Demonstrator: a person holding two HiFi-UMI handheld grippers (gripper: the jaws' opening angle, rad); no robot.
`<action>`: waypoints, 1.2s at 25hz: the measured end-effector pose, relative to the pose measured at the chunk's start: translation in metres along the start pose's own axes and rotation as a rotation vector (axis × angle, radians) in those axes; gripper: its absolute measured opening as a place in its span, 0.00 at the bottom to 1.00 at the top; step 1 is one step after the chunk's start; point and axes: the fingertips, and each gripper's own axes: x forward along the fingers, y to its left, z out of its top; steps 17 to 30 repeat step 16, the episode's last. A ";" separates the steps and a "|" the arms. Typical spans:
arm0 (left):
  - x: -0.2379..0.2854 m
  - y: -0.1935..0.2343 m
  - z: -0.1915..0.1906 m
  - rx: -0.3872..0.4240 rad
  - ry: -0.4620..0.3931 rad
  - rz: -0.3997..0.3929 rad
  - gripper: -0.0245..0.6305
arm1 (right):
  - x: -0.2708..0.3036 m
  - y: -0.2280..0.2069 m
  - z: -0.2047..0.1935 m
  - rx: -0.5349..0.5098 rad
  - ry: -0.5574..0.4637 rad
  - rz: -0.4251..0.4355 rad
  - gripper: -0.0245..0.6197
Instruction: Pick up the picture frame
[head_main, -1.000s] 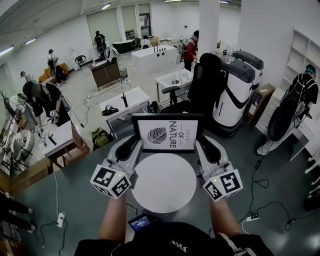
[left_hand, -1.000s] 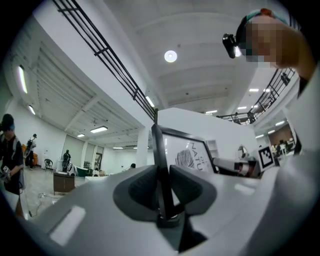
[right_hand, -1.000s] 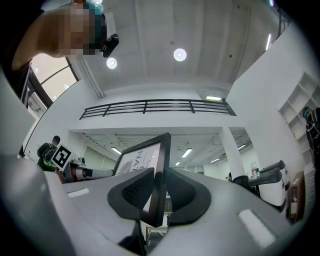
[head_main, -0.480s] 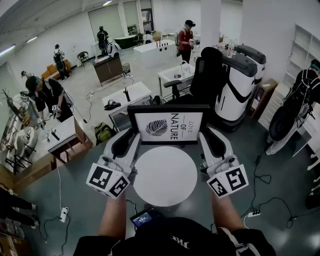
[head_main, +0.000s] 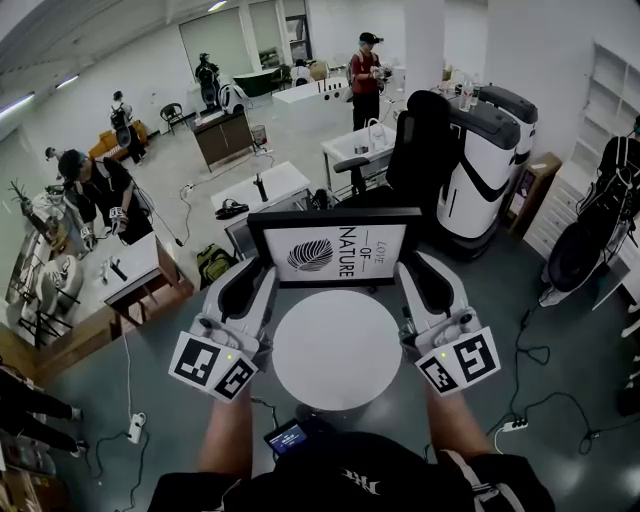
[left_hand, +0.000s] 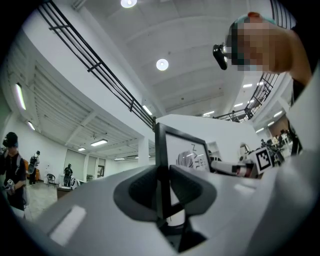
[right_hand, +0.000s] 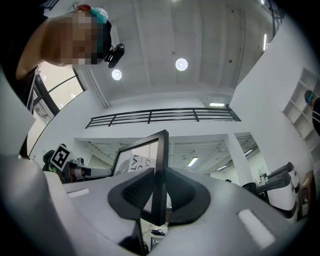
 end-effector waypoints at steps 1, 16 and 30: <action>-0.001 0.000 0.000 0.000 0.001 0.000 0.16 | 0.000 0.000 0.000 0.003 -0.001 0.000 0.15; -0.007 -0.013 -0.004 -0.033 0.034 -0.023 0.16 | -0.018 0.003 0.000 0.041 0.014 -0.028 0.15; -0.007 -0.013 -0.004 -0.033 0.034 -0.023 0.16 | -0.018 0.003 0.000 0.041 0.014 -0.028 0.15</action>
